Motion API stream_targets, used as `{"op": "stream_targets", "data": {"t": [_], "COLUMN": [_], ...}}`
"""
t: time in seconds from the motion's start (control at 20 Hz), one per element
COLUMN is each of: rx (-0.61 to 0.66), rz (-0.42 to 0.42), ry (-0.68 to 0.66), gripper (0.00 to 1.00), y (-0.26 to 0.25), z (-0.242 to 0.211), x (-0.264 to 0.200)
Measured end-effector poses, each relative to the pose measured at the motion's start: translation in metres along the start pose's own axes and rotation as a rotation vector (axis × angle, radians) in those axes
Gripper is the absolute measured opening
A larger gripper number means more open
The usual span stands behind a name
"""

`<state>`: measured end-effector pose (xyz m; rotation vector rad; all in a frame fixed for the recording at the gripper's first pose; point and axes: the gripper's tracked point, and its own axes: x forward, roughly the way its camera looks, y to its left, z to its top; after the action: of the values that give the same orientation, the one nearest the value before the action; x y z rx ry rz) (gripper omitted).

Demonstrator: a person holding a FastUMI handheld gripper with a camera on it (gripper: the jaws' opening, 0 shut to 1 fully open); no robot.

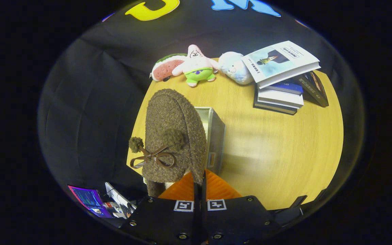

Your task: Open the storage box then place both shoes into the box .Put the left shoe in first, then the right shoe, with the right side of both shoes facing outward in a uniform manner.

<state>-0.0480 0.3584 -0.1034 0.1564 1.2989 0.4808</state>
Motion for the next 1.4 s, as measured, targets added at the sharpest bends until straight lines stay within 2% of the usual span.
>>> {"op": "stream_targets", "data": {"t": [0.3, 0.65, 0.75, 1.1, 1.4], "rx": [0.007, -0.001, -0.004, -0.021, -0.11], "rz": [-0.099, -0.313, -0.348, -0.398, -0.422], "ry": [0.032, 0.033, 0.044, 0.065, 0.074], "gripper": [0.01, 0.01, 0.01, 0.01, 0.04], "y": [0.016, -0.007, -0.009, -0.015, -0.017], "z": [0.002, -0.003, -0.006, -0.011, -0.014], "x": [0.054, 0.112, 0.124, 0.142, 0.15]}}
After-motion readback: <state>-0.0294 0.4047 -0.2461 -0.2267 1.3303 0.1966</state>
